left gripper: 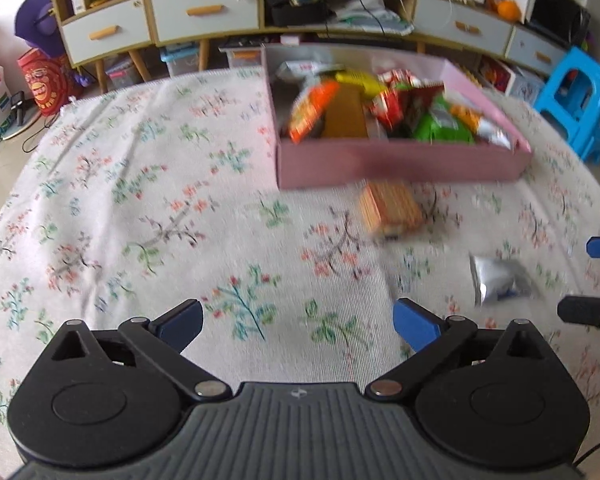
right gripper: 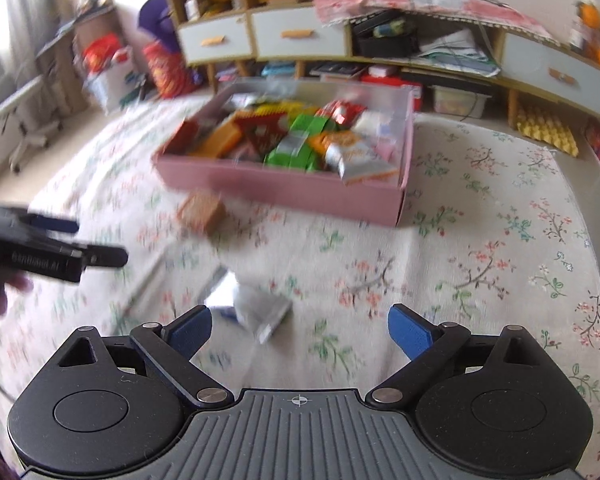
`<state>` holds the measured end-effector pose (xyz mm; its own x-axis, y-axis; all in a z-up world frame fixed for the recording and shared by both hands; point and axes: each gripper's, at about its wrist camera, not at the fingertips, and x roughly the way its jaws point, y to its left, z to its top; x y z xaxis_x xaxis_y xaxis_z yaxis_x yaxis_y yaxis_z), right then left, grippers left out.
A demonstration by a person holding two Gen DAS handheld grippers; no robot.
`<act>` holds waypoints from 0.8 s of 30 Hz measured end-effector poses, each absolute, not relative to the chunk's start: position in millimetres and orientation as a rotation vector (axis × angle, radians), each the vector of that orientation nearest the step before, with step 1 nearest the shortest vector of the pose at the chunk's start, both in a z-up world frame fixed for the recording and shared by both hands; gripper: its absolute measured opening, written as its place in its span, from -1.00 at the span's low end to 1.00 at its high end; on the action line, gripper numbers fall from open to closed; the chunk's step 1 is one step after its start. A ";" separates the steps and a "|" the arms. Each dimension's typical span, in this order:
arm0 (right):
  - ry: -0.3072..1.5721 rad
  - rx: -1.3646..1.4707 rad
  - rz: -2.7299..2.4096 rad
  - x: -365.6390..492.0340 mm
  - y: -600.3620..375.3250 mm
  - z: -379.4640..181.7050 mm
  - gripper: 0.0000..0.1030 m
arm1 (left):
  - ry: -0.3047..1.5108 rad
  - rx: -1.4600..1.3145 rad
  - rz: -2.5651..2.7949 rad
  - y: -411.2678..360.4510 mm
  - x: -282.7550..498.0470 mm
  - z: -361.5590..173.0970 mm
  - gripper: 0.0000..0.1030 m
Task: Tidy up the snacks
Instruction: 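Move both tools back from the box toward the wafer and silver packet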
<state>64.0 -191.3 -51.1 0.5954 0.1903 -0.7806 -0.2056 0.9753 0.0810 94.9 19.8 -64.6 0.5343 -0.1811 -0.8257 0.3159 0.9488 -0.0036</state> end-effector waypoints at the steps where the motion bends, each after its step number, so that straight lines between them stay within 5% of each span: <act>1: 0.913 -0.045 0.242 61.7 -189.3 -55.0 0.87 | 0.968 0.160 -0.301 18.6 93.9 -67.3 0.97; 24: 0.911 -0.164 0.358 60.2 -174.7 -85.7 1.00 | 0.843 0.231 -0.362 -14.9 91.2 -79.7 1.00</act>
